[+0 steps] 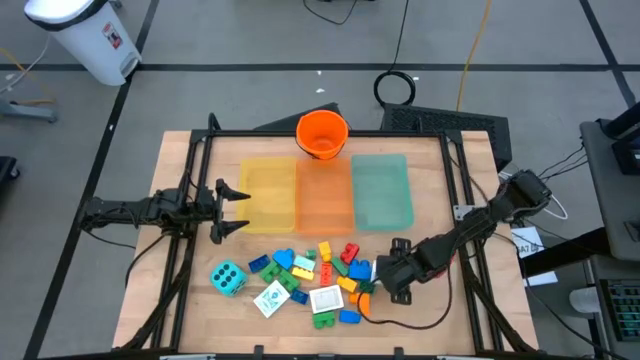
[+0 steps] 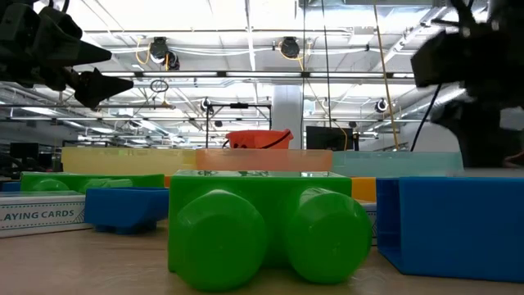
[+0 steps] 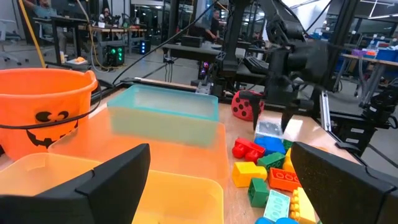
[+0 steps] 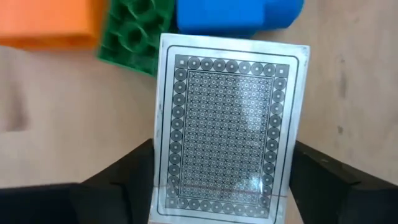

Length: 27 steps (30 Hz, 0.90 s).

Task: Pick & Place Toys
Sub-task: Put the black deck of cards into the blue bin

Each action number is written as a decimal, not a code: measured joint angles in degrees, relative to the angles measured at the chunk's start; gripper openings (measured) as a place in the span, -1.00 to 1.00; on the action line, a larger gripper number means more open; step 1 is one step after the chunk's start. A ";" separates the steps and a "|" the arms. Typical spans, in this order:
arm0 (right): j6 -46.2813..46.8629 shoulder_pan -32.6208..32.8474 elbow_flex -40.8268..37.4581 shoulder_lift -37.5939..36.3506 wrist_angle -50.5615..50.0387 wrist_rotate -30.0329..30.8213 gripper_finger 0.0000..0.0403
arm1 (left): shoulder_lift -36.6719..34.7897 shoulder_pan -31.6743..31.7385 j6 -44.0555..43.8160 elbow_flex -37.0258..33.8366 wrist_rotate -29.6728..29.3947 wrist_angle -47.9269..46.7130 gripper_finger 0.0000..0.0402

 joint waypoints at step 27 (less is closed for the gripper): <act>-9.51 -37.73 0.09 -13.83 -4.73 6.03 0.29 | 0.00 0.02 0.01 0.00 0.00 0.00 0.95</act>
